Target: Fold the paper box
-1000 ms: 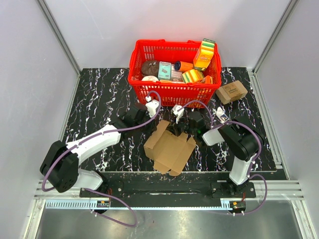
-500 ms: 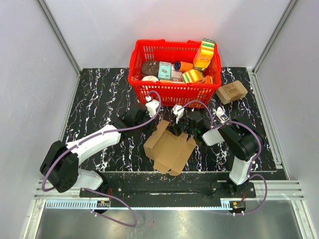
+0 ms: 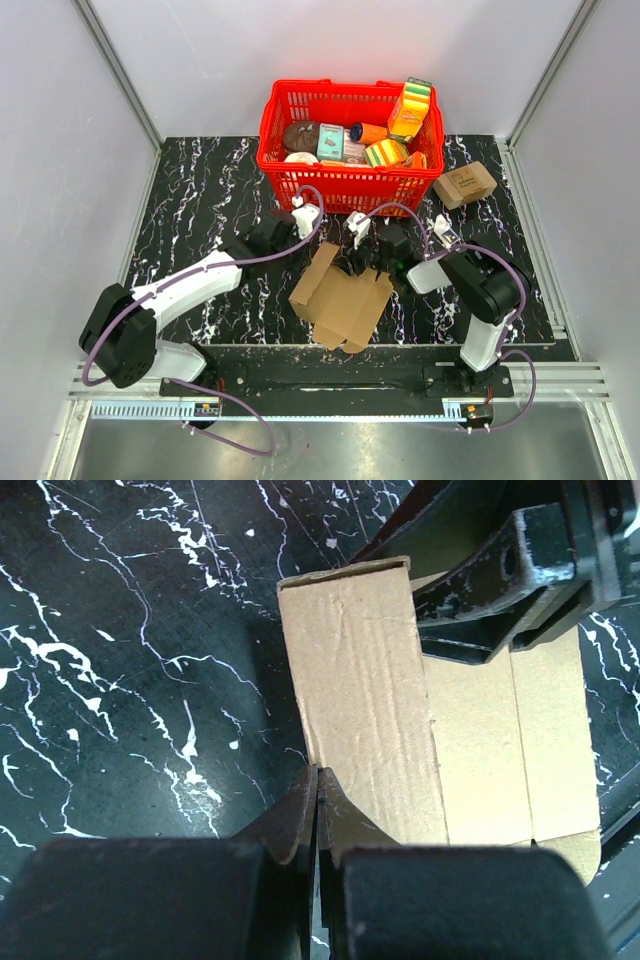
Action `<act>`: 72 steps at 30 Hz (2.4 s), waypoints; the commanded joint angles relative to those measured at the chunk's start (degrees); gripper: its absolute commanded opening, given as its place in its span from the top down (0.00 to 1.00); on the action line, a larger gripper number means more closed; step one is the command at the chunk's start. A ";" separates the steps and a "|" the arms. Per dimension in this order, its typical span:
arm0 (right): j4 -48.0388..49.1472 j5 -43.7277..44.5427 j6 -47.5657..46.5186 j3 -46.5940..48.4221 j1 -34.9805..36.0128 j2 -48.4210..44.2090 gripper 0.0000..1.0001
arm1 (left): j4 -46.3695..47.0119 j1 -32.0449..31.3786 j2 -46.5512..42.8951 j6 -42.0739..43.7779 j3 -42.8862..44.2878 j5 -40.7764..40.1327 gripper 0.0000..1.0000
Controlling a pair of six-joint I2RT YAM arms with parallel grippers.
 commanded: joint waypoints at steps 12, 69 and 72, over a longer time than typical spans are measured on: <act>-15.63 4.26 10.53 -3.88 0.41 -19.90 0.53 | -3.67 1.54 -7.59 2.34 2.64 -5.97 0.98; -69.78 31.61 45.09 -3.97 -23.85 -49.80 0.26 | -21.07 -26.23 11.82 6.64 20.66 -40.59 0.20; -69.52 31.25 44.65 -3.89 -24.20 -49.45 0.26 | -21.86 -27.29 14.28 6.56 21.72 -42.71 0.23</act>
